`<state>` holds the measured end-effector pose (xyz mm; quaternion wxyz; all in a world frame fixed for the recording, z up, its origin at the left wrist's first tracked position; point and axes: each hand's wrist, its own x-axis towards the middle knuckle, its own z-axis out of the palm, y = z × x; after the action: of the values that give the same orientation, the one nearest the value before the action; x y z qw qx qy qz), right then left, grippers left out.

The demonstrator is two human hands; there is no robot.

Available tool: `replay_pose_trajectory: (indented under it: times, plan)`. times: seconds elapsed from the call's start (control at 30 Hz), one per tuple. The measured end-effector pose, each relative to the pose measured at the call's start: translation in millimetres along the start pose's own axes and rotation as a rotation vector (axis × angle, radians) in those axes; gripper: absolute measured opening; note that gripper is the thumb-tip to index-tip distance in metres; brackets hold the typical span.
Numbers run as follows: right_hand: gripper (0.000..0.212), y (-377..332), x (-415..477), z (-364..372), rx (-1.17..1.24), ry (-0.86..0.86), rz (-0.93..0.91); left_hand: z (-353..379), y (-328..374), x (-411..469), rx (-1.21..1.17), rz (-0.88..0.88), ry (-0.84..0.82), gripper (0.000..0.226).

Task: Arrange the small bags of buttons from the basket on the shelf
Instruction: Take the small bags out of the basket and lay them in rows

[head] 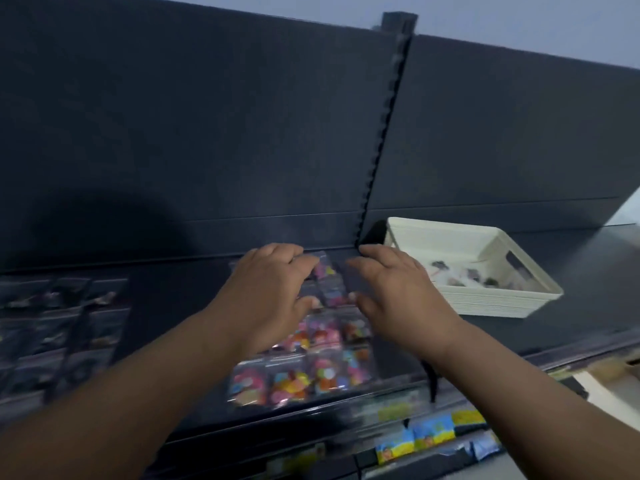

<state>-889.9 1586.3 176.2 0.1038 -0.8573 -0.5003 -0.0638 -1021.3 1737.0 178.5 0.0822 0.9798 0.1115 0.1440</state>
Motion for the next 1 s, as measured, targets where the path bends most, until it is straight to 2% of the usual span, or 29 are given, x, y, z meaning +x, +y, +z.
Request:
replay_pose_trajectory:
  times: [0.13, 0.27, 0.37, 0.47, 0.6, 0.67, 0.87, 0.93, 1.0]
  plan:
    - [0.050, 90, 4, -15, 0.076, -0.056, 0.058, 29, 60, 65, -0.015, -0.003, -0.049, 0.062]
    - [0.047, 170, 14, -26, 0.169, -0.168, 0.170, 47, 104, 116, -0.064, -0.057, -0.072, 0.060]
    - [0.049, 218, 30, -25, 0.231, -0.335, 0.249, 58, 124, 141, -0.093, -0.088, -0.132, 0.057]
    - [0.058, 247, 45, -18, 0.275, -0.489, 0.244, 67, 135, 160, -0.095, -0.114, -0.179, 0.058]
    - [0.080, 263, 52, 5, 0.080, -0.746, 0.157, 81, 145, 180, -0.087, -0.133, -0.245, 0.061]
    - [0.078, 271, 52, 22, 0.001, -0.746, 0.121, 88, 148, 189, -0.095, -0.149, -0.274, 0.062]
    - [0.014, 291, 56, 34, 0.323, -0.581, 0.205, 113, 151, 211, -0.135, -0.198, -0.389, 0.064]
    - [0.016, 295, 59, 31, 0.587, -0.540, 0.332, 121, 150, 216, -0.144, -0.215, -0.422, 0.063]
    - [0.021, 301, 64, 29, 0.744, -0.482, 0.414, 126, 149, 223, -0.187, -0.250, -0.446, 0.061]
